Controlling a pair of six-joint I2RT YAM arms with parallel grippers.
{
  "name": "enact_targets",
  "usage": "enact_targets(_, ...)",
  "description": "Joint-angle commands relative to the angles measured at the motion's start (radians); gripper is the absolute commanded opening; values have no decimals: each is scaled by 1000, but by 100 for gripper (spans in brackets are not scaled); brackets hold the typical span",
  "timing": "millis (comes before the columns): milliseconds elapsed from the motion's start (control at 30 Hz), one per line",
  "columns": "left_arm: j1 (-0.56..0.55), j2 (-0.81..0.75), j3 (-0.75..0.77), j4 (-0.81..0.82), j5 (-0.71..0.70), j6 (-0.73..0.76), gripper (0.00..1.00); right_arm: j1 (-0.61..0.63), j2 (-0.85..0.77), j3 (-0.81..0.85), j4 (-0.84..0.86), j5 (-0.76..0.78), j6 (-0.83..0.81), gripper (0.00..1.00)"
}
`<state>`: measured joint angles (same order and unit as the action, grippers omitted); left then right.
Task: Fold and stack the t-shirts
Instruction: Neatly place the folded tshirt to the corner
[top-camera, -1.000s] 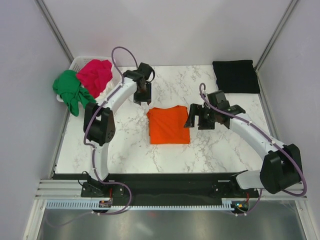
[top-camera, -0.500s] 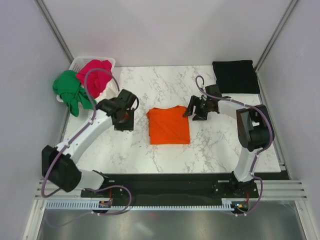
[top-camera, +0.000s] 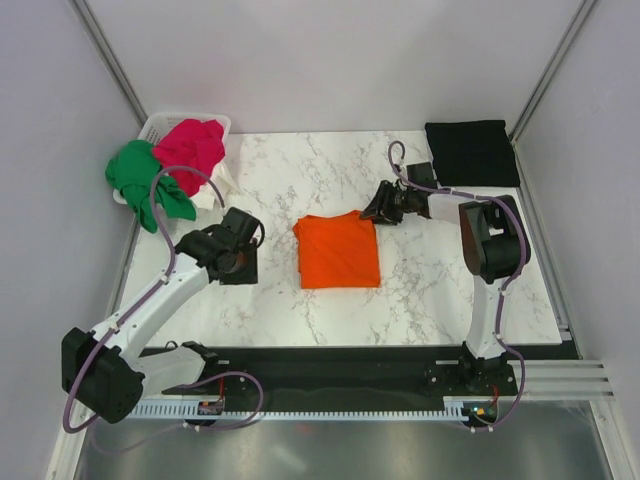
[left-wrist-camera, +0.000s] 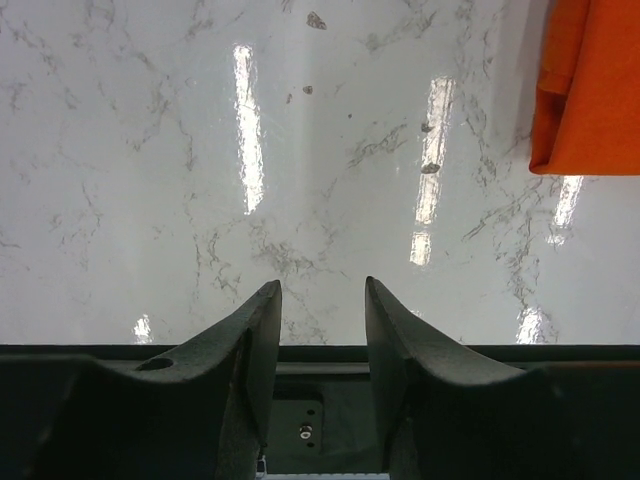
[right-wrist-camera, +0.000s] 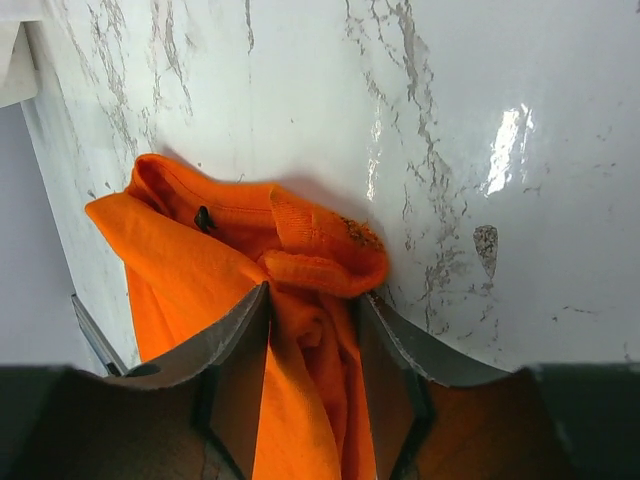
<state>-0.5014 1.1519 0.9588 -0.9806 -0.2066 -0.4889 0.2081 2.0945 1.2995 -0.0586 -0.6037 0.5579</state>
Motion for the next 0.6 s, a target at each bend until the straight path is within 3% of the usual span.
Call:
enact_targets(0, 1, -37, -32, 83, 7, -37, 46, 5, 18, -39, -1, -36, -18, 47)
enact_targets(133, 1, -43, -52, 111, 15, -36, 46, 7, 30, -45, 14, -113, -19, 31)
enact_targets(233, 1, -49, -46, 114, 21, -24, 45, 5, 32, -45, 36, -140, -21, 0)
enact_targets(400, 1, -121, -26, 118, 62, 15, 45, -10, -19, -31, 2, -133, -30, 0)
enact_targets(567, 0, -230, -81, 166, 107, 7, 45, -41, -99, 90, -213, -10, -177, 0)
